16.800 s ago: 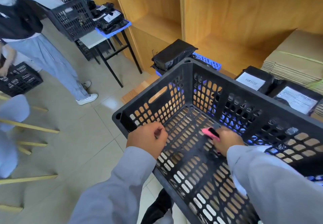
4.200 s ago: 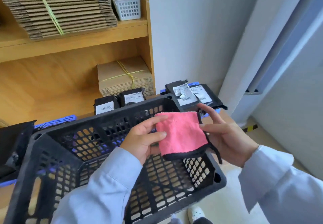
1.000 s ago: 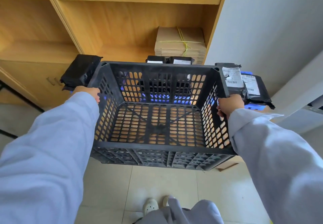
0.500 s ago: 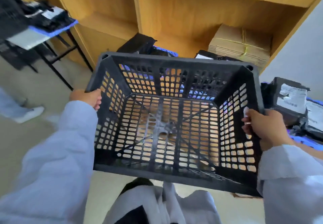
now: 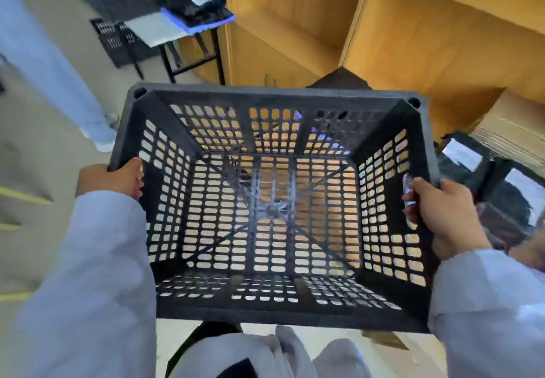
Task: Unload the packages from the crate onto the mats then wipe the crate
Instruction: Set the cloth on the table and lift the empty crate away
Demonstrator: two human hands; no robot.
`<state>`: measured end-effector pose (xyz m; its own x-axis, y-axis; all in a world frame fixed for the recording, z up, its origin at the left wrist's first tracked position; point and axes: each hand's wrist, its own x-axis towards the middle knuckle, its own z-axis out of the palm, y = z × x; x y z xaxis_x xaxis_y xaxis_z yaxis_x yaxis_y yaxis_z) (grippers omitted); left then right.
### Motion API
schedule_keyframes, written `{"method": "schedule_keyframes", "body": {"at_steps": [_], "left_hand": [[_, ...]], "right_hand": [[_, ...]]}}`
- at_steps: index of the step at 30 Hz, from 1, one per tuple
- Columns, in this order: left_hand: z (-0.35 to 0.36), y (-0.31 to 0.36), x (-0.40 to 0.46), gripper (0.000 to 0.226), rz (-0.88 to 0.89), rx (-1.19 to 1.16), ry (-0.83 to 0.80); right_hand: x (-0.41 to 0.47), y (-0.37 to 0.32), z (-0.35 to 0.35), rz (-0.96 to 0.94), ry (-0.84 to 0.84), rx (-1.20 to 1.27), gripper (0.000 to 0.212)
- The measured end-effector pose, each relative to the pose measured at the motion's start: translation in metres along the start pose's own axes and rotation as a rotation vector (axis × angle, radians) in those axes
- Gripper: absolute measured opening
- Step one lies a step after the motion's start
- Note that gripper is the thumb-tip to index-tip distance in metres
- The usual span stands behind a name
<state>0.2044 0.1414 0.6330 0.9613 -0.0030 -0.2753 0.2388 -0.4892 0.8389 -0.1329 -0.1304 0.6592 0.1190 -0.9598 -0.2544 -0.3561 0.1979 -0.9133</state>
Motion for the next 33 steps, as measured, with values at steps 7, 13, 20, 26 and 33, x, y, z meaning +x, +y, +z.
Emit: {"method": "schedule_keyframes", "body": {"at_steps": [7,13,20,26,33], "left_hand": [[-0.059,0.006,0.126,0.027,-0.101,-0.105,0.137],[-0.088,0.007,0.207,0.025,-0.134,-0.271,0.198],[-0.078,0.029,0.274,0.026,-0.143,-0.282,0.301],[-0.035,0.059,0.328,0.025,-0.174,-0.305,0.324],[0.057,0.080,0.400,0.026,-0.305,-0.311,0.343]], "right_hand": [[0.016,-0.061,0.161,-0.019,-0.113,-0.027,0.016],[0.028,-0.103,0.260,-0.072,-0.152,0.030,0.010],[0.085,-0.152,0.367,-0.159,-0.217,-0.016,0.015],[0.175,-0.181,0.449,-0.169,-0.272,-0.065,0.030],[0.302,-0.157,0.529,-0.027,-0.322,-0.102,0.022]]}}
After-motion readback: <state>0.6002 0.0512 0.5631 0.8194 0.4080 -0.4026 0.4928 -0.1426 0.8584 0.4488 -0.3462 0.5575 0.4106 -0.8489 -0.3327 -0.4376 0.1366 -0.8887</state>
